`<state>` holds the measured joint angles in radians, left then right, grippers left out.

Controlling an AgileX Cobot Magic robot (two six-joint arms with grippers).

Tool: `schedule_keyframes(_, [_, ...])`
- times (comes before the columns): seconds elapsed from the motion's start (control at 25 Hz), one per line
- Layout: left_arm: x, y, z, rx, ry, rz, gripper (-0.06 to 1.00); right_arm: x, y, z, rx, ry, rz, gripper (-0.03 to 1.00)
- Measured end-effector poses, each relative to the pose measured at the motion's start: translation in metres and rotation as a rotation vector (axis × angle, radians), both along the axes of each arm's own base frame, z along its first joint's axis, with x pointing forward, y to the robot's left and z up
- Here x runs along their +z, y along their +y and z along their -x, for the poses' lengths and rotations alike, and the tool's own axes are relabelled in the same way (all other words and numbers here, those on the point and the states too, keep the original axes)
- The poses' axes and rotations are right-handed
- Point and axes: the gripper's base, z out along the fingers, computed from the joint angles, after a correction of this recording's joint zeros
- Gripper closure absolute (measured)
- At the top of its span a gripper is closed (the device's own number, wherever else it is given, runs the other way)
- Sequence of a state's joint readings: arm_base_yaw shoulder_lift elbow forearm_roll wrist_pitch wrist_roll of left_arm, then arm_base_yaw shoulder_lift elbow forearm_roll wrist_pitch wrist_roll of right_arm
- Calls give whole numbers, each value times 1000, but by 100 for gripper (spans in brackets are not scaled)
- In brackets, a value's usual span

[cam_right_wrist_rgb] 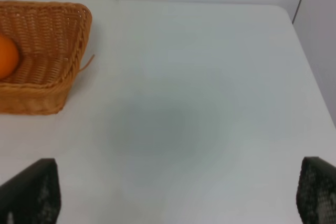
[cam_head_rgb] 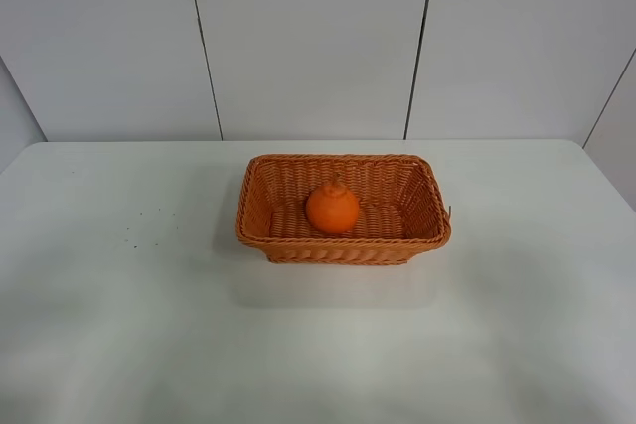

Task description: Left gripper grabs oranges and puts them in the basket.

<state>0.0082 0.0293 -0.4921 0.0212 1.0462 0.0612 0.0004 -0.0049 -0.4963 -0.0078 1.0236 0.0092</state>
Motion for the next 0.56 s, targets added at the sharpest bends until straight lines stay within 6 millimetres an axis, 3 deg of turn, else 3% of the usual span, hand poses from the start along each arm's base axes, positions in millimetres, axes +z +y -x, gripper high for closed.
schedule_keyframes(0.56, [0, 0, 5, -1, -35, 2, 4, 0, 0, 0, 0, 0, 0, 27])
